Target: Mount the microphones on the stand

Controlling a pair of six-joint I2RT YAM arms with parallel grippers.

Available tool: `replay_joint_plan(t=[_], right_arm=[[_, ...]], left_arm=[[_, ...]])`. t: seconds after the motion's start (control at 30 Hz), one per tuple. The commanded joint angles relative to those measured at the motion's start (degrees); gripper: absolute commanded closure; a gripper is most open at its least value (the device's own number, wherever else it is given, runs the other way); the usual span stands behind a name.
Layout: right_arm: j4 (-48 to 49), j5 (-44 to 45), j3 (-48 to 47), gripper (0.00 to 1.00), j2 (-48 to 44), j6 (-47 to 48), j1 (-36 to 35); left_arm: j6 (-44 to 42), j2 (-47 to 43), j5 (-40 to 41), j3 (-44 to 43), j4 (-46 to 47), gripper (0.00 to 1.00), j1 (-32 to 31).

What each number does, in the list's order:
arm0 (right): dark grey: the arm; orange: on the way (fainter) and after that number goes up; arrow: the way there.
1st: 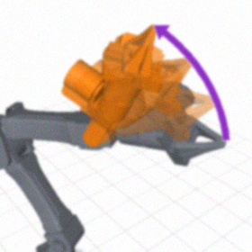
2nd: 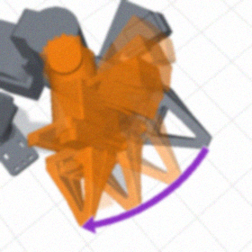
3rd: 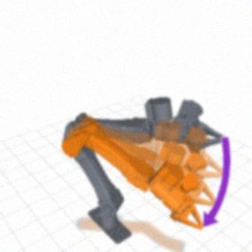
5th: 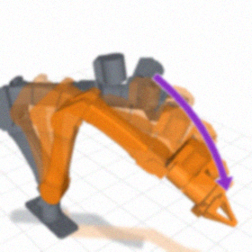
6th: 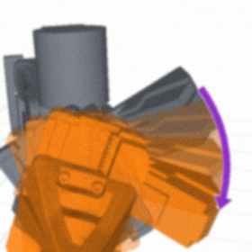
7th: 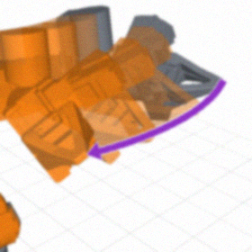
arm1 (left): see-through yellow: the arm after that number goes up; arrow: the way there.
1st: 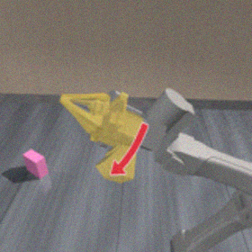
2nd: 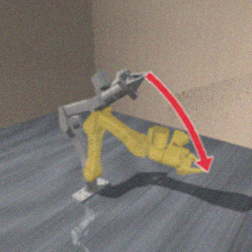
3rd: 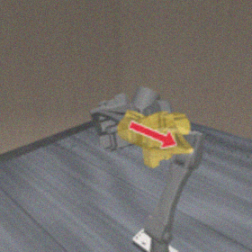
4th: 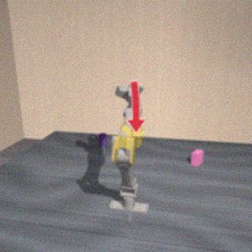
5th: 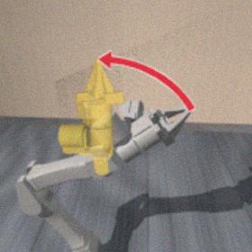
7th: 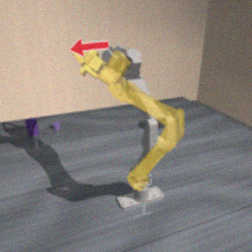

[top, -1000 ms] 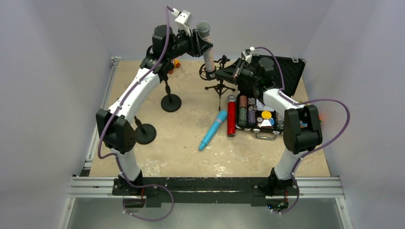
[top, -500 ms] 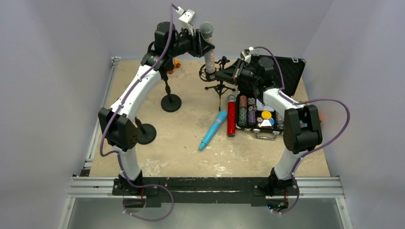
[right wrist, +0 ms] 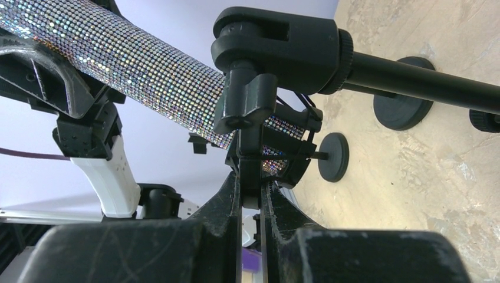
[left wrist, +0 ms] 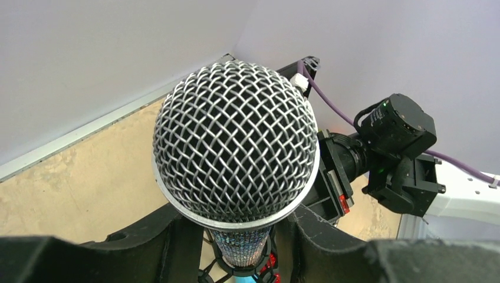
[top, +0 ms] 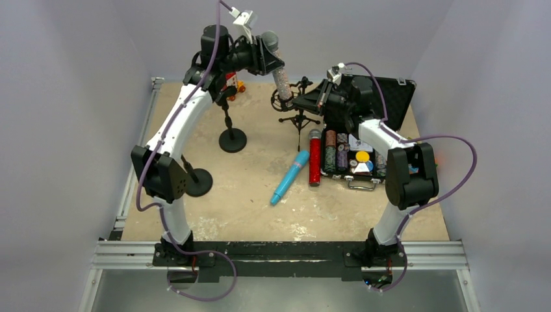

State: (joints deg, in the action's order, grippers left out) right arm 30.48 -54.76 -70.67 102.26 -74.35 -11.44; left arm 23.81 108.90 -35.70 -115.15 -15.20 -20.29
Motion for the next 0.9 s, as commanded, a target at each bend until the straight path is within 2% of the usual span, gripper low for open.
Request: replay_joint_plan(t=[0.0, 0.1, 0.23, 0.33, 0.43, 0.63, 0.87], right_arm=[[-3.94, 3.52, -1.65, 1.00, 0.56, 0.78, 0.30], [-3.81, 3.52, -2.07, 1.00, 0.98, 0.72, 0.31], [-3.74, 3.35, -2.79, 1.00, 1.54, 0.61, 0.41], [-3.87, 3.43, -2.71, 1.00, 1.29, 0.77, 0.38], [-3.94, 3.37, -2.80, 1.00, 1.10, 0.81, 0.39], [-3.76, 3.26, -2.67, 1.00, 1.04, 0.79, 0.37], [-3.91, 3.32, -2.54, 1.00, 0.66, 1.04, 0.43]], left_arm=[[-6.50, 1.57, -2.28, 0.82, -17.46, 1.00, -2.58], [-16.17, -1.26, 1.39, 9.73, -13.93, 1.00, -5.75], [-23.08, -5.17, 8.46, 25.49, -1.50, 1.00, -10.31], [-22.65, -5.18, 12.76, 30.19, 2.61, 1.00, -10.82], [-22.39, -4.16, 15.64, 30.81, 1.87, 1.00, -10.86], [-14.71, -1.39, 9.68, 27.46, -3.06, 1.00, -9.22], [1.34, -1.85, 0.94, 31.95, 5.22, 1.00, -4.08]])
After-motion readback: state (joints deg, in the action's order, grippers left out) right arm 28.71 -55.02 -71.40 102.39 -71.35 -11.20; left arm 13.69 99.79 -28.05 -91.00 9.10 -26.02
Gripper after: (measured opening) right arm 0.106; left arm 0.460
